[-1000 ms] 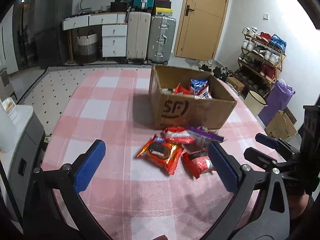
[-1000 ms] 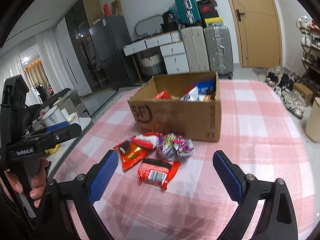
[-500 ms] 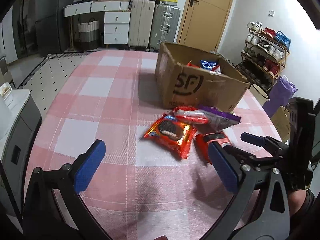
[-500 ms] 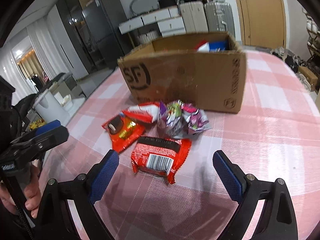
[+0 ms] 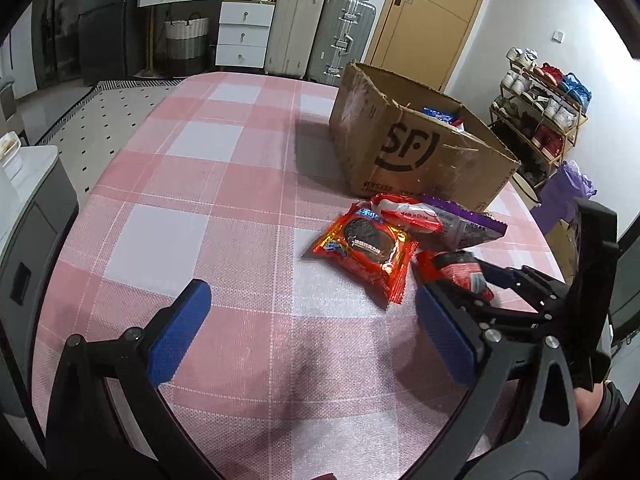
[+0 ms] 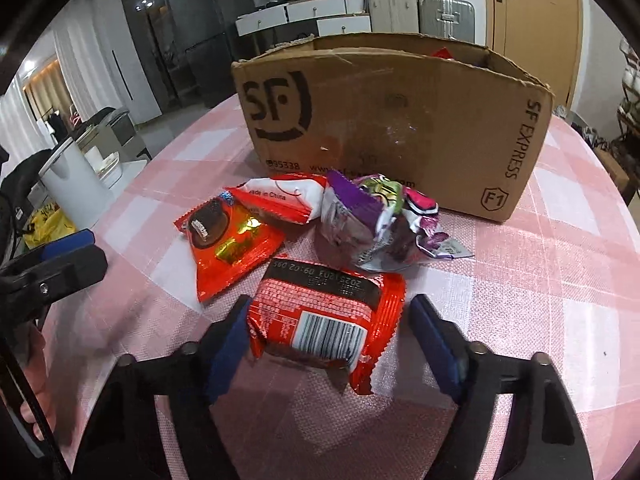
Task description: Organize snacks
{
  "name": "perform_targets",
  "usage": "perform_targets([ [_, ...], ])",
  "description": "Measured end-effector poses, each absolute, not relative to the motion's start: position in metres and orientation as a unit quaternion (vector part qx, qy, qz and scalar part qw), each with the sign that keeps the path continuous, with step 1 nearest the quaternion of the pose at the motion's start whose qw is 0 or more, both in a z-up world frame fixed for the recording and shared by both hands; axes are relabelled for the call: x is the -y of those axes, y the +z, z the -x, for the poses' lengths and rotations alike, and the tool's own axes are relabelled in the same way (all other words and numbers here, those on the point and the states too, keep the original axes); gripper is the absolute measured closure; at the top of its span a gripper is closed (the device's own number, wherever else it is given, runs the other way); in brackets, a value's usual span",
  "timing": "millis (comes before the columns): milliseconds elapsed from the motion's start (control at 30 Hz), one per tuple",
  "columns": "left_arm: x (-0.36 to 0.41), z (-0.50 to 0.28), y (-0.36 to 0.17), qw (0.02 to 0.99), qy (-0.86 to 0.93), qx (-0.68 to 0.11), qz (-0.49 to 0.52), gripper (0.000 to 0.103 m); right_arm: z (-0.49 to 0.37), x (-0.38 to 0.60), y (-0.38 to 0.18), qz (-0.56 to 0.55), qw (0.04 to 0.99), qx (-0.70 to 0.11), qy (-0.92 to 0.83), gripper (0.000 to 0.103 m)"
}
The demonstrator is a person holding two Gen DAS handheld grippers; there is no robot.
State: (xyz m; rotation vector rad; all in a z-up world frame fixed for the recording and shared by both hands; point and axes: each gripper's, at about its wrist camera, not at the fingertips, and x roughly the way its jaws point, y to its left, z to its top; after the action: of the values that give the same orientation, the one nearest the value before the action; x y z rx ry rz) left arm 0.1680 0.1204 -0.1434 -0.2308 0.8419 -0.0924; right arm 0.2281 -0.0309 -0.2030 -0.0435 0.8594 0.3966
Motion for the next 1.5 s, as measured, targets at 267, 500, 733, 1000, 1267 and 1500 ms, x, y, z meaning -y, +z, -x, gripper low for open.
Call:
perform_targets([
  [267, -0.121, -0.165, -0.143, 0.905, -0.045, -0.407, 0.114, 0.001, -0.230, 0.039, -0.204, 0.000, 0.889, -0.411, 0.201, 0.055],
  [500, -0.117, -0.163, -0.144, 0.903, -0.042, -0.414, 0.111, 0.001, -0.226, 0.038, -0.204, -0.006, 0.886, -0.411, 0.214, 0.055],
  [733, -0.113, -0.163, -0.142, 0.902, -0.039, -0.418, 0.102, 0.001, -0.218, 0.047, -0.199, -0.012, 0.888, -0.403, 0.222, 0.056],
  [1000, -0.106, -0.165, -0.138, 0.904, -0.050, -0.414, 0.096, 0.001, -0.201, 0.072, -0.187, -0.031, 0.888, -0.392, 0.237, 0.056],
  [1267, -0.097, -0.177, -0.142, 0.900, -0.051, -0.426, 0.075, 0.001, -0.190, 0.096, -0.177, -0.064, 0.891, -0.376, 0.245, 0.056],
  [1500, -0.089, -0.191, -0.151, 0.893, -0.063, -0.440, 0.073, 0.001, -0.183, 0.112, -0.171, -0.078, 0.893, -0.368, 0.247, 0.056],
])
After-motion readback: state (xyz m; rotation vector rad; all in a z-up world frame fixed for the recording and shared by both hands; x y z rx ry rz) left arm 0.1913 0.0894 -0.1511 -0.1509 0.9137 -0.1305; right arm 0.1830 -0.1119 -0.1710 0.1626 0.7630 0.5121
